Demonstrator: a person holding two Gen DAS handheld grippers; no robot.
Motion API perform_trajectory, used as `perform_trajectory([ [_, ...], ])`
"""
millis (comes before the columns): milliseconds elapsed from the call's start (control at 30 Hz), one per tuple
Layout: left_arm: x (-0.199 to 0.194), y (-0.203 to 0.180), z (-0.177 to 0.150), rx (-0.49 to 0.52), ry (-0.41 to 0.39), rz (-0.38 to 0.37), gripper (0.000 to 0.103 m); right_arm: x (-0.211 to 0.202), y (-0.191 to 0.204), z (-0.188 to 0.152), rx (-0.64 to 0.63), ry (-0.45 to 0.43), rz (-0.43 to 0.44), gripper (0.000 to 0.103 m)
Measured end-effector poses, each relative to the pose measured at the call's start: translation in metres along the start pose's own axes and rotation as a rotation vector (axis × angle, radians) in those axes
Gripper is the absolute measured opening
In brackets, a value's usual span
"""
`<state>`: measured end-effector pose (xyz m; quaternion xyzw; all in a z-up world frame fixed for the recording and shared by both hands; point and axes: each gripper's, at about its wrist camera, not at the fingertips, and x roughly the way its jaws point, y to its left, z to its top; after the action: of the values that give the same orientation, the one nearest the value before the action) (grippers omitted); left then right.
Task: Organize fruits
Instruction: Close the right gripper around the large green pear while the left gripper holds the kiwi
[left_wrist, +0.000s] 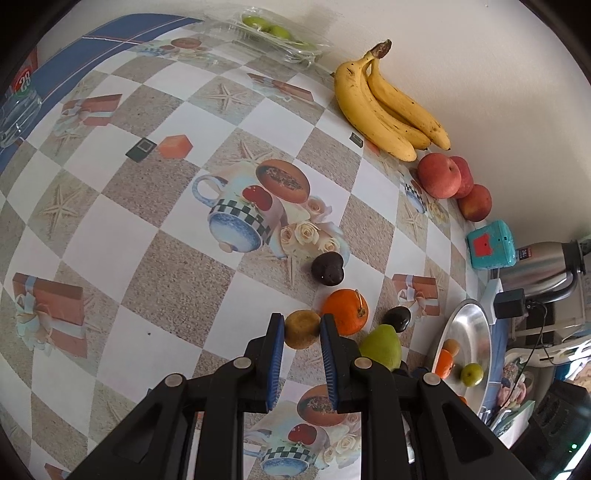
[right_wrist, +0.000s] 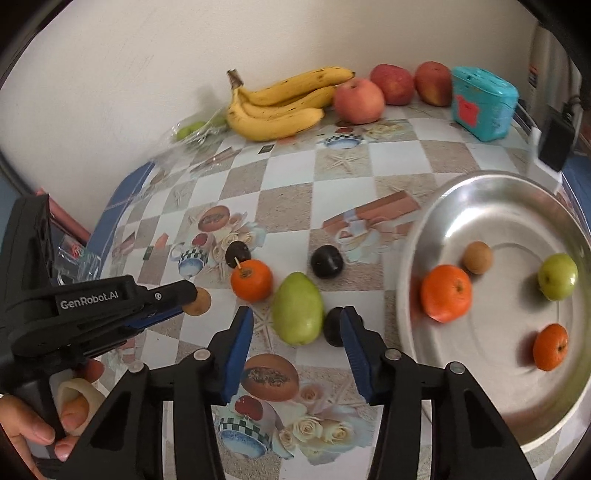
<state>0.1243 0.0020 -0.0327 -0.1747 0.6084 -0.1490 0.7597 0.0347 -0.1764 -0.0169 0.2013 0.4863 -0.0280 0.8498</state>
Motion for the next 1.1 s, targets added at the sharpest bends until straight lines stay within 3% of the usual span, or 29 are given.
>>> perform_trajectory([
  [567,0.005,0.012,0.005,-0.027,0.023,-0.006,0.021,0.034,0.023,0.007,-0.119,0.039,-0.168,0.047],
  [867,0.004,0.022,0.009,-0.031,0.035,0.024,0.021,0.037,0.023,0.007,-0.126,0.043,-0.181,0.038],
  [1100,0.003,0.031,0.016,-0.018,0.013,0.052,0.023,0.026,0.023,0.01,-0.088,0.025,-0.11,0.038],
])
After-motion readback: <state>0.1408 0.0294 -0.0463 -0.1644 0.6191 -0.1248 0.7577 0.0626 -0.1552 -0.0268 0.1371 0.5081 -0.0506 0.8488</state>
